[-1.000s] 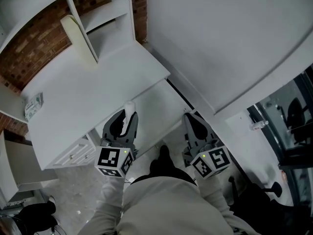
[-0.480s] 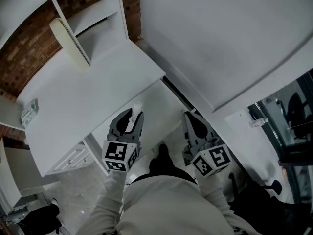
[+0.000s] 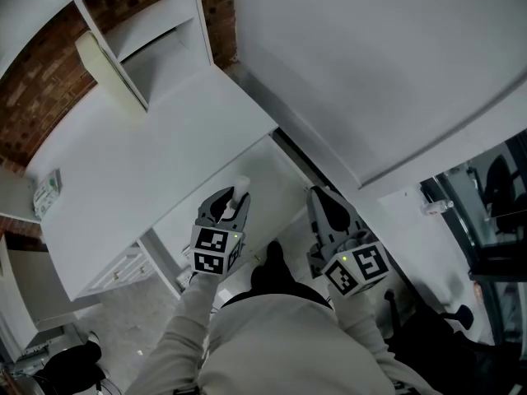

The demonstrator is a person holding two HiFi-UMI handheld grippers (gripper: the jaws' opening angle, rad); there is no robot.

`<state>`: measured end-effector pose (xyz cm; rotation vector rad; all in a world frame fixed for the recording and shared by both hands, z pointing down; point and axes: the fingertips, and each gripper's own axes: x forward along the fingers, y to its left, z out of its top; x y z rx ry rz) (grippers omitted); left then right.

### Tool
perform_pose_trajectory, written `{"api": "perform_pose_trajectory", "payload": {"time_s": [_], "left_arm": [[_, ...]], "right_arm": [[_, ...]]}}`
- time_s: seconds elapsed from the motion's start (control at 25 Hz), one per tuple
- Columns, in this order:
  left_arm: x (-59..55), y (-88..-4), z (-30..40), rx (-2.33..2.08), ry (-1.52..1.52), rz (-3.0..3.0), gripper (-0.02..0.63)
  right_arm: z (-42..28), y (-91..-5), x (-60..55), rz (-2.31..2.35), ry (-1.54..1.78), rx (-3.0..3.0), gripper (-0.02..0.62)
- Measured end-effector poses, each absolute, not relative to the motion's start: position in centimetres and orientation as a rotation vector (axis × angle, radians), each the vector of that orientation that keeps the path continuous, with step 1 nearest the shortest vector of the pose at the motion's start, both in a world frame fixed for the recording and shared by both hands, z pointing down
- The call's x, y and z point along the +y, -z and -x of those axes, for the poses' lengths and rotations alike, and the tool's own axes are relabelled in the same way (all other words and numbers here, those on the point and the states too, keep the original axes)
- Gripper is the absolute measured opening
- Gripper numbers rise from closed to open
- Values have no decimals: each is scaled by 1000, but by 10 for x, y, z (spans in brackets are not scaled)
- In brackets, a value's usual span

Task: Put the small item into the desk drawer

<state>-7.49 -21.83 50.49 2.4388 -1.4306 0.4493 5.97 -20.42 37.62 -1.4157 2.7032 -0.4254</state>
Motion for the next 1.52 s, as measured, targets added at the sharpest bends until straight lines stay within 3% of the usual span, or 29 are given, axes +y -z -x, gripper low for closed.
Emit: {"api": "perform_pose_trajectory", "payload": {"time_s": [1.52], "left_arm": [[-189,-725,49,-992,-1095,-2099,135]], "right_arm": [[-73,-385,-224,1446,461,2710,28]]}}
